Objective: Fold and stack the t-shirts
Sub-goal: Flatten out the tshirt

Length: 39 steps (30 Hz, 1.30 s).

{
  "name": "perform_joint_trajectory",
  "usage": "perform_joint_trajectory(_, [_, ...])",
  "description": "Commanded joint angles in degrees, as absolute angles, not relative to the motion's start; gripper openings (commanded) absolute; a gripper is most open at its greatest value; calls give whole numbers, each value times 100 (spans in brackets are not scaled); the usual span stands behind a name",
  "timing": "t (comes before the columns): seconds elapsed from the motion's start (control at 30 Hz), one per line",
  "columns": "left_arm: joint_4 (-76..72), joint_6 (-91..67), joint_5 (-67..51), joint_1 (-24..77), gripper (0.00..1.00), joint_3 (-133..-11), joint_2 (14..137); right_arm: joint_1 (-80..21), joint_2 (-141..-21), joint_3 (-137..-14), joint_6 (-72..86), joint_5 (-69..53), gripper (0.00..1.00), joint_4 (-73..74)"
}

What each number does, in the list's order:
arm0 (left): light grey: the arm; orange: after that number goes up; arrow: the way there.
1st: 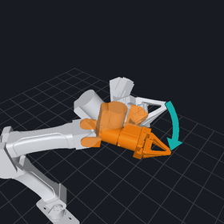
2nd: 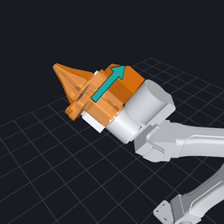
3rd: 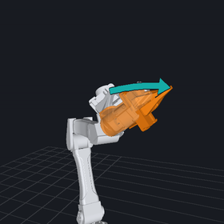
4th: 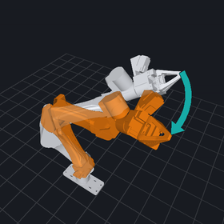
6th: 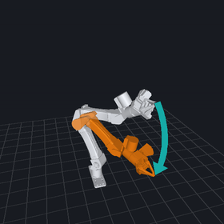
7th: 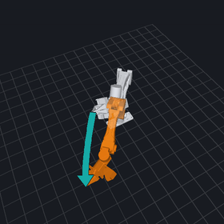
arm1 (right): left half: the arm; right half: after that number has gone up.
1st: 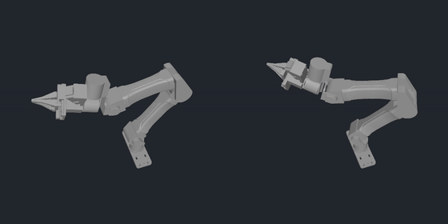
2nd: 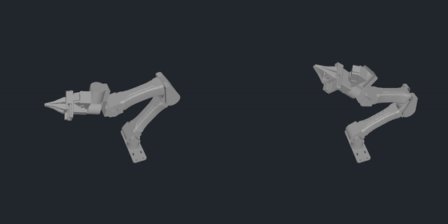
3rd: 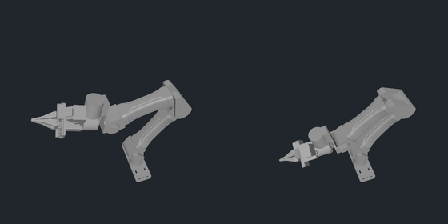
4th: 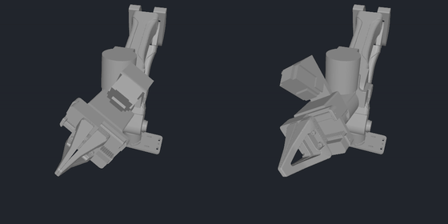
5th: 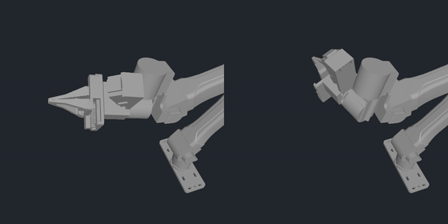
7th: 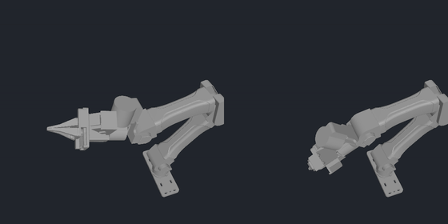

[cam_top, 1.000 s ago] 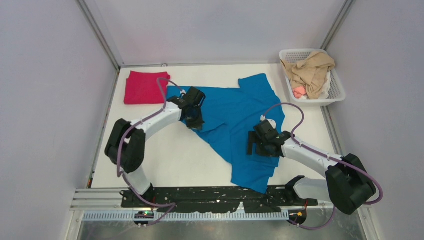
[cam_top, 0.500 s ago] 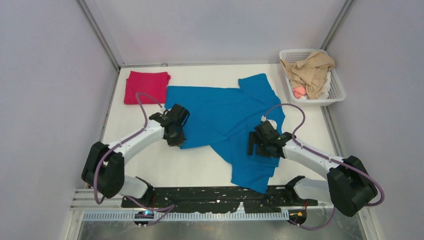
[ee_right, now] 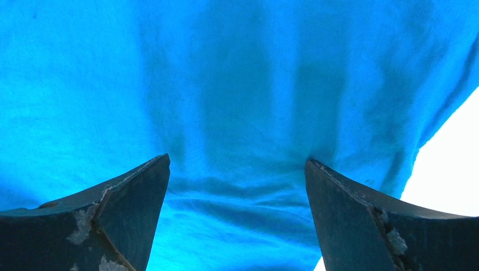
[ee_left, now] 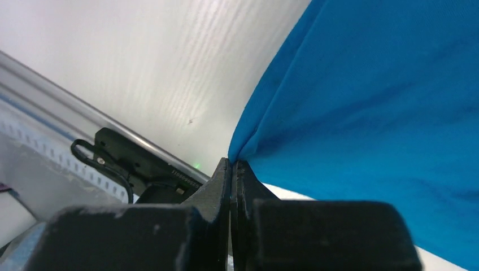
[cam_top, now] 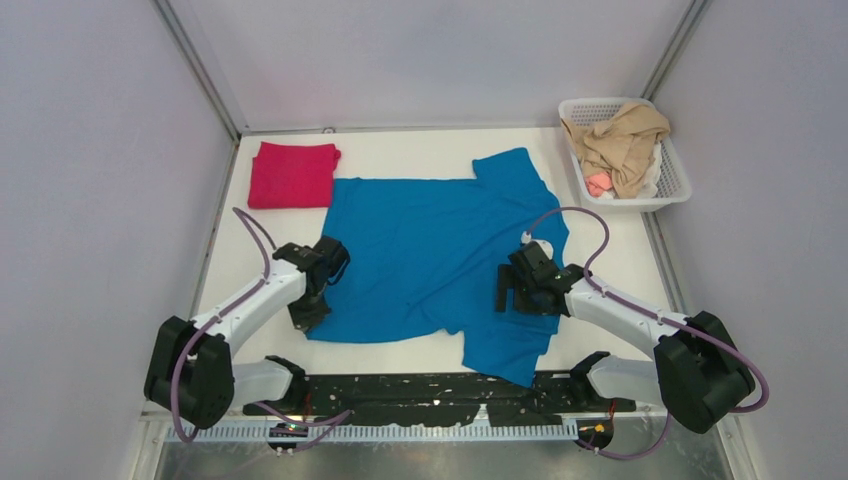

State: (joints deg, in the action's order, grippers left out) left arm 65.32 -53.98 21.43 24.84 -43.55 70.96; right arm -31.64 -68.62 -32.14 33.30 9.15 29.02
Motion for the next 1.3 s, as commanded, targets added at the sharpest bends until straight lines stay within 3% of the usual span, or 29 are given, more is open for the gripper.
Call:
perform_joint_trajectory(0.0, [7159, -5673, 2621, 2300, 0, -4349, 7267, -3138, -6946, -3341, 3205, 1008, 95, 3230])
perform_joint_trajectory(0.1, [7230, -5704, 2681, 2242, 1, -4429, 7382, -3132, -6956, -3392, 3180, 1039, 95, 3284])
perform_joint_trajectory(0.13, [7214, -5690, 2688, 2241, 8, -4449, 7397, -3135, -6950, -3408, 3181, 1038, 95, 3286])
perform_joint_trajectory(0.17, [7173, -5656, 2667, 2245, 20, -4474, 7389, -3135, -6936, -3418, 3166, 1033, 95, 3293])
perform_joint_trajectory(0.27, [7064, -5514, 2663, 2243, 67, -4620, 7235, -3138, -6882, -3561, 3056, 1055, 95, 3369])
perform_joint_trajectory(0.4, [7055, -5355, 2764, 2242, 98, -5048, 6871, -3136, -6642, -3896, 2877, 1131, 95, 3577])
perform_joint_trajectory(0.57, [5886, -4781, 2649, 2229, 100, -5511, 6437, -2870, -6632, -4336, 2794, 955, 95, 3192])
perform_joint_trajectory(0.73, [4065, -3916, 1600, 2166, 100, -5965, 7328, -2138, -7559, -4741, 3033, 584, 95, 2135])
perform_joint_trajectory(0.97, [3402, -3820, 759, 1951, 100, -6842, 9113, -1272, -9096, -5419, 2974, 101, 95, 2171])
perform_joint_trajectory(1.27, [3408, -3850, 446, 1740, 100, -7717, 10397, -703, -9810, -5542, 2991, -375, 95, 2393])
